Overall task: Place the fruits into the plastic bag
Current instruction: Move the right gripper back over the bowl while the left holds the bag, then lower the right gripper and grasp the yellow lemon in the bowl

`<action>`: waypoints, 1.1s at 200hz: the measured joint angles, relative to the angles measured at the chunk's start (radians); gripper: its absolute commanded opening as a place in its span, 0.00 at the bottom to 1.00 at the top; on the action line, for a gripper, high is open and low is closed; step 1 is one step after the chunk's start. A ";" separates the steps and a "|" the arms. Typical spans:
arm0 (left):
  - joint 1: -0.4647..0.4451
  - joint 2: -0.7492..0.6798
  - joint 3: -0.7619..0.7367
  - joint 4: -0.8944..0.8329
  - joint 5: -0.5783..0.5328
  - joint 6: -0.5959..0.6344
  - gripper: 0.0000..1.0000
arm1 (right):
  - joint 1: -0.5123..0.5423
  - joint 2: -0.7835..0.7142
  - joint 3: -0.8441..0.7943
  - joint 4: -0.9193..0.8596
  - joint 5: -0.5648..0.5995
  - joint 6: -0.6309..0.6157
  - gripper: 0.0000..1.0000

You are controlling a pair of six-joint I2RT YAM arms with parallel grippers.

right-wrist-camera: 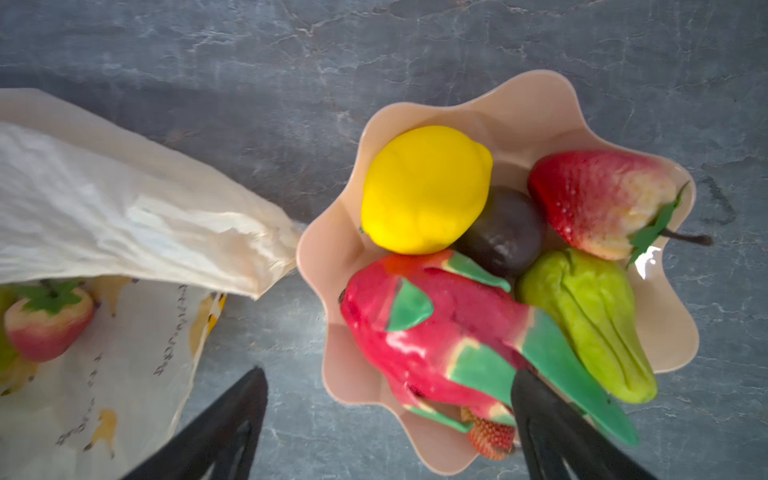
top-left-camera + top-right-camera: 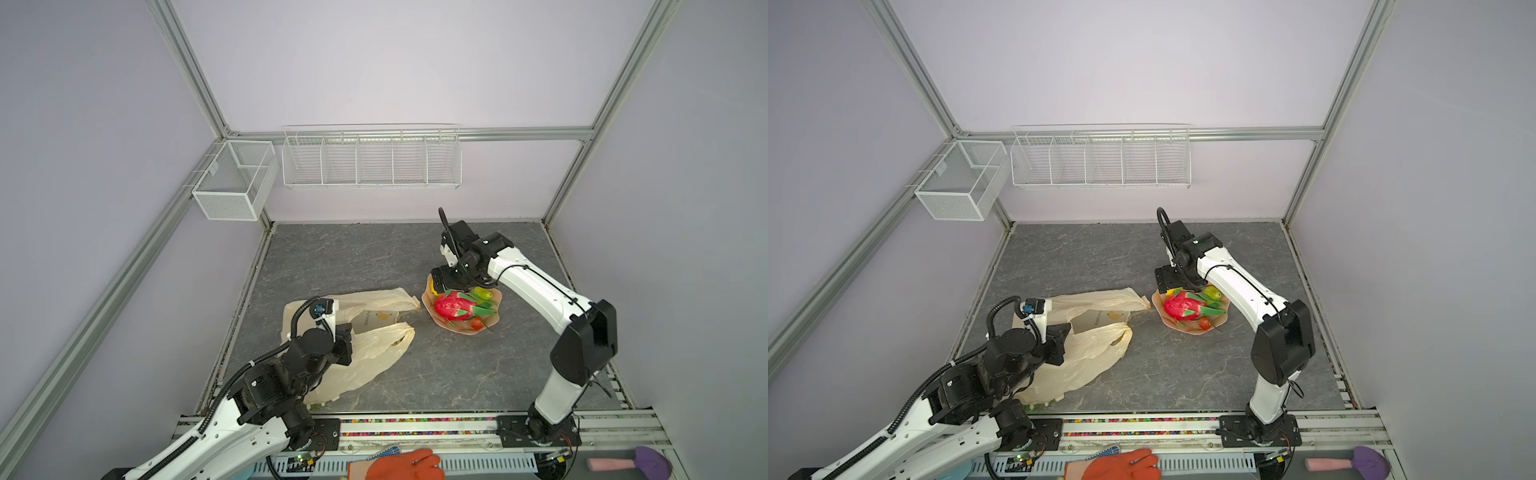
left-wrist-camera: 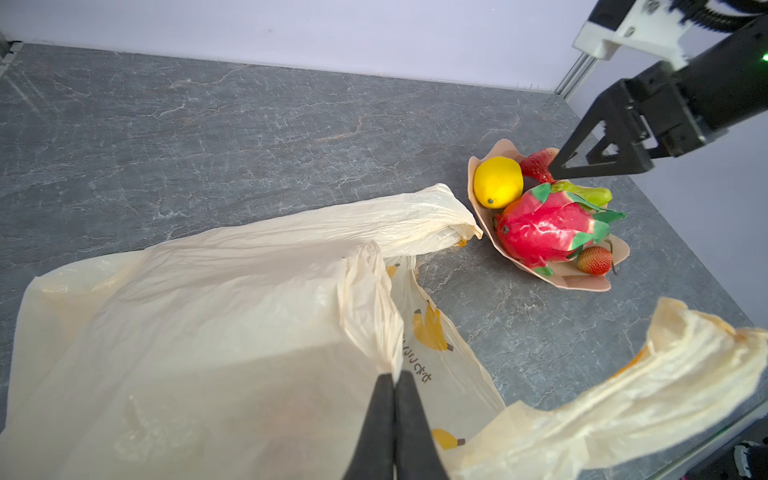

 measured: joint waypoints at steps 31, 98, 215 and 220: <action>0.000 0.000 0.000 0.000 0.000 0.000 0.00 | -0.027 0.131 0.113 -0.014 -0.001 -0.026 0.93; 0.000 0.001 0.000 0.000 0.000 0.000 0.00 | -0.069 0.307 0.258 -0.050 -0.037 -0.033 0.93; 0.000 0.014 -0.001 0.001 0.000 0.003 0.00 | -0.078 0.408 0.289 -0.063 -0.060 -0.033 0.94; 0.000 0.014 -0.001 0.001 0.000 0.004 0.00 | -0.078 0.409 0.289 -0.063 -0.060 -0.033 0.94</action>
